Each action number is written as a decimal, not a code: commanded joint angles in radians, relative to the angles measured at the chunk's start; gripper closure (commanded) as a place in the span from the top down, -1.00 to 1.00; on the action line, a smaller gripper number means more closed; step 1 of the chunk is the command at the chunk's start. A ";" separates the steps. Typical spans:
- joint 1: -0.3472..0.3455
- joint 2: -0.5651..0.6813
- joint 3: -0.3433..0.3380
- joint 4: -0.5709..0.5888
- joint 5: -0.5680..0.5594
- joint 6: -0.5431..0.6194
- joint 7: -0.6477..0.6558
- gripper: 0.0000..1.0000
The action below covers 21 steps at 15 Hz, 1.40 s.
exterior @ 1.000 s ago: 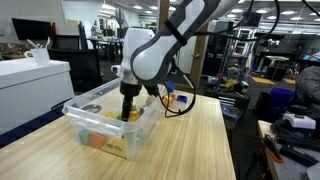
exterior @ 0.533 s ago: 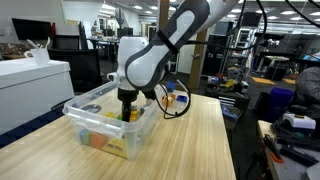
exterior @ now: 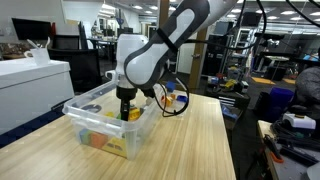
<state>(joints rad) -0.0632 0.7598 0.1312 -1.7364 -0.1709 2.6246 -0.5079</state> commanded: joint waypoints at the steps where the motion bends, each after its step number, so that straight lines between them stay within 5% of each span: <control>1: -0.017 -0.018 0.003 -0.021 -0.009 0.006 -0.020 -0.26; 7: -0.048 -0.268 0.010 -0.220 0.043 0.088 0.053 -0.26; 12: -0.122 -0.486 0.030 -0.326 0.237 0.091 0.053 -0.26; 16: -0.192 -0.570 -0.057 -0.336 0.425 0.068 0.051 -0.26; 21: -0.233 -0.494 -0.186 -0.317 0.432 0.019 0.125 -0.26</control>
<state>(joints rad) -0.2836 0.2382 -0.0127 -2.0464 0.2515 2.6675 -0.4325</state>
